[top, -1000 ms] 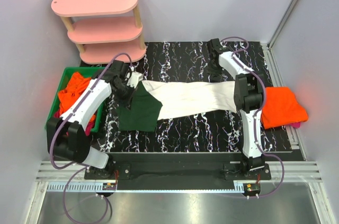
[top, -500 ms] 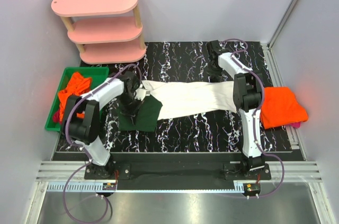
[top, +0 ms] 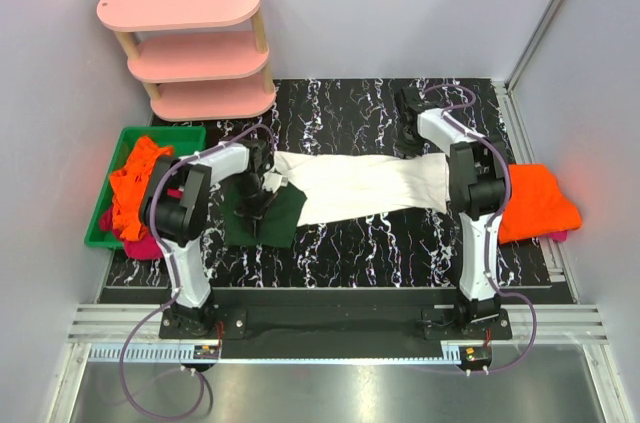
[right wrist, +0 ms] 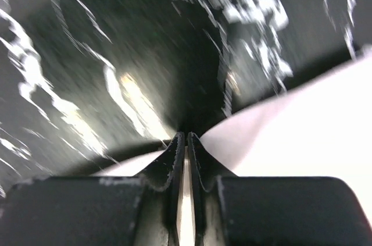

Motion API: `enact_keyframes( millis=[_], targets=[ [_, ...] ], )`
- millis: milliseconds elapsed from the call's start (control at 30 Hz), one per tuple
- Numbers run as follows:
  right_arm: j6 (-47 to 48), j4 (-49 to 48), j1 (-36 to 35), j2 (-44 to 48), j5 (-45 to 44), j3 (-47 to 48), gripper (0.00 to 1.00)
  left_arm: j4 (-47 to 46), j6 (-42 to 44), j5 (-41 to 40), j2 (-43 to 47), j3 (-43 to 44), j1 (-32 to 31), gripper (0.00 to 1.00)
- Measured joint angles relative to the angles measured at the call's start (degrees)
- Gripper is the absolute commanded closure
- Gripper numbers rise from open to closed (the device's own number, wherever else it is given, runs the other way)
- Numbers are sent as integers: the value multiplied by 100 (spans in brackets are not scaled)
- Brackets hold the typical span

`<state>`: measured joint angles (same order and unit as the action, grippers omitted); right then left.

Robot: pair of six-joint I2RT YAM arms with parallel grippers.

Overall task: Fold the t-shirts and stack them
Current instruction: Rotate the tshirt 90 degrees

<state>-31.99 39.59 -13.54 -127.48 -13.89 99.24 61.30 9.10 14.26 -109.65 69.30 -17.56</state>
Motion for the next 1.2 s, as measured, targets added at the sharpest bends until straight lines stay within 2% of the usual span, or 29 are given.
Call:
enact_keyframes(
  millis=[367,667,1200],
  targets=[
    [-142,-127,4,848,157,-1307,92,448,-225,-275,-774,1091,0,100],
    [-319,-144,-87,1502,345,-2245,92,551,-339,-610,-1617,2756,-2,100],
    [-544,-2,-1137,2400,1067,-3477,93,562,-286,-1368,-2883,5265,-234,99]
  ],
)
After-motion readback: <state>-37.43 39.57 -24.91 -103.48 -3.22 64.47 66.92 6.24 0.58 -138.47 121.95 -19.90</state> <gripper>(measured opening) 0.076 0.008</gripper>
